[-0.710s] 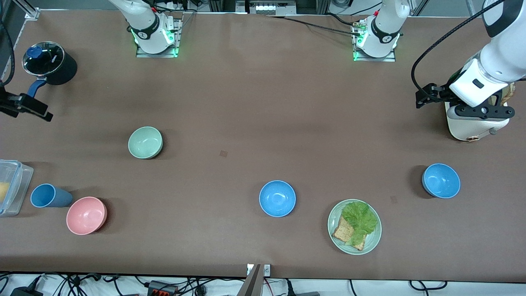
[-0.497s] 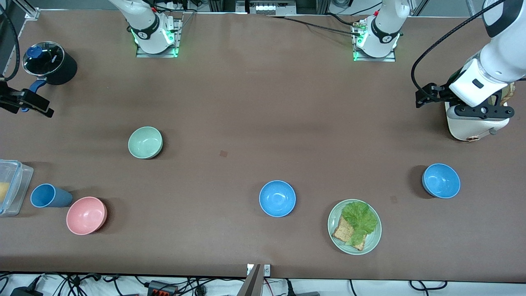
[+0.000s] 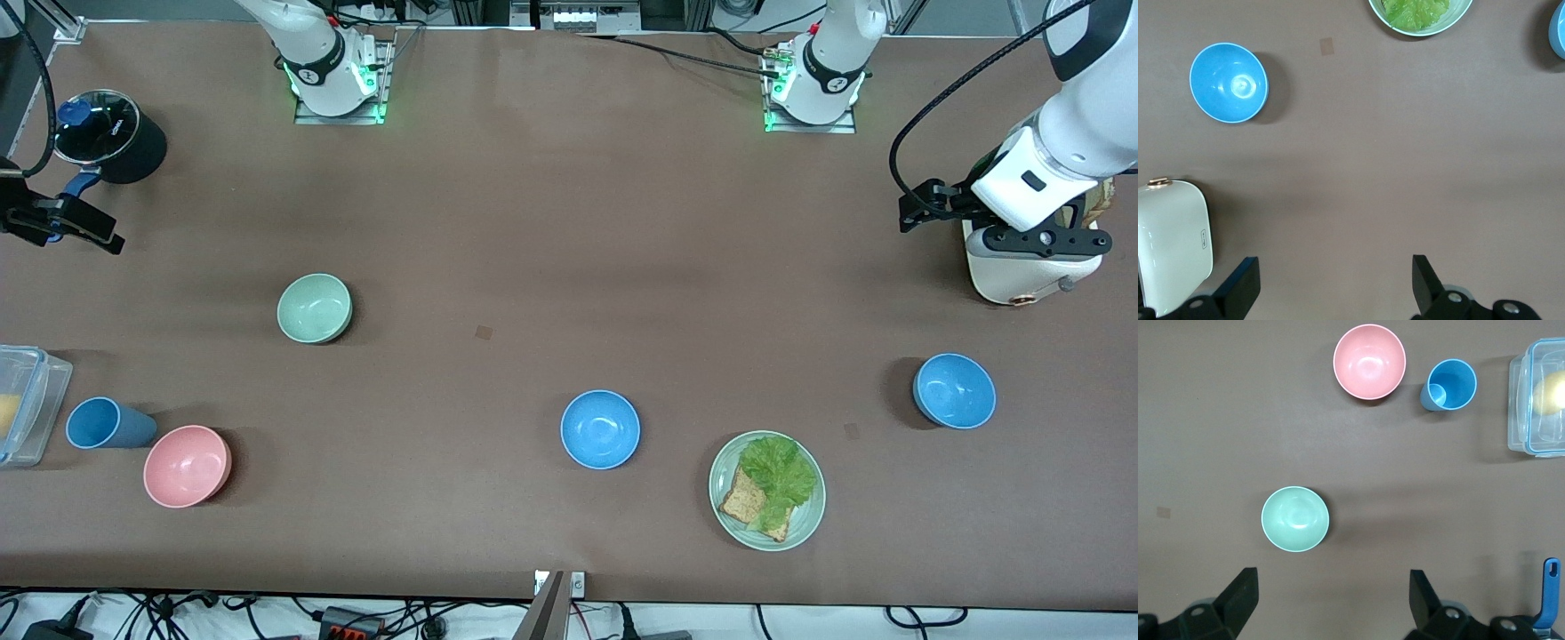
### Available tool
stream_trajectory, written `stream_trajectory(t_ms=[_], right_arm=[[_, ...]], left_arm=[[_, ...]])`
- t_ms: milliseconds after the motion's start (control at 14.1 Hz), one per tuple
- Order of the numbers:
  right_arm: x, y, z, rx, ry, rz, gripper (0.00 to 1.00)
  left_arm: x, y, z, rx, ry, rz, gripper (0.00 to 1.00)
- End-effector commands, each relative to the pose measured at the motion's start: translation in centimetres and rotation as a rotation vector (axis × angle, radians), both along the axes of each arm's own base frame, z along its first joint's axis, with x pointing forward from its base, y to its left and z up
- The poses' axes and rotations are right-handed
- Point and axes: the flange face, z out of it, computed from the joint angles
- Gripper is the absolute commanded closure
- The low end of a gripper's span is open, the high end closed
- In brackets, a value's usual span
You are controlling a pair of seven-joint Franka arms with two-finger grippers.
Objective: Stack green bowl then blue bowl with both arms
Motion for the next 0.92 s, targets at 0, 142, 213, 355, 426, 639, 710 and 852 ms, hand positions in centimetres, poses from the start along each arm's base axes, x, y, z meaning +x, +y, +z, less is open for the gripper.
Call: stream_trajectory(t_ms=[0, 142, 213, 355, 426, 639, 710, 852], right_arm=[[-0.8, 0.1, 0.1, -0.009, -0.004, 0.014, 0.00], [-0.4, 0.1, -0.8, -0.009, 0.013, 0.014, 0.00], [0.2, 0.3, -2.2, -0.008, 0.039, 0.017, 0.00], [1.8, 0.9, -6.3, -0.005, 0.105, 0.030, 0.00], [2.6, 1.3, -8.9, -0.005, 0.143, 0.036, 0.00], [5.2, 3.5, -16.9, -0.010, 0.220, 0.063, 0.00], [5.7, 4.0, -19.3, -0.011, 0.238, 0.070, 0.00], [6.6, 4.3, -24.6, -0.014, 0.275, 0.075, 0.00]], left_arm=[[-0.2, 0.0, 0.7, -0.017, 0.008, -0.011, 0.00], [-0.2, 0.0, 0.7, -0.017, 0.011, -0.011, 0.00], [-0.2, 0.0, 0.7, -0.017, 0.012, -0.011, 0.00], [-0.2, -0.2, 0.6, -0.017, 0.014, -0.014, 0.00], [-0.2, -0.2, 0.6, -0.018, 0.015, -0.014, 0.00], [-0.2, 0.0, 0.6, -0.019, 0.014, -0.011, 0.00], [-0.2, 0.0, 0.6, -0.019, 0.015, -0.011, 0.00], [-0.2, 0.1, 0.4, -0.019, 0.018, -0.008, 0.00]])
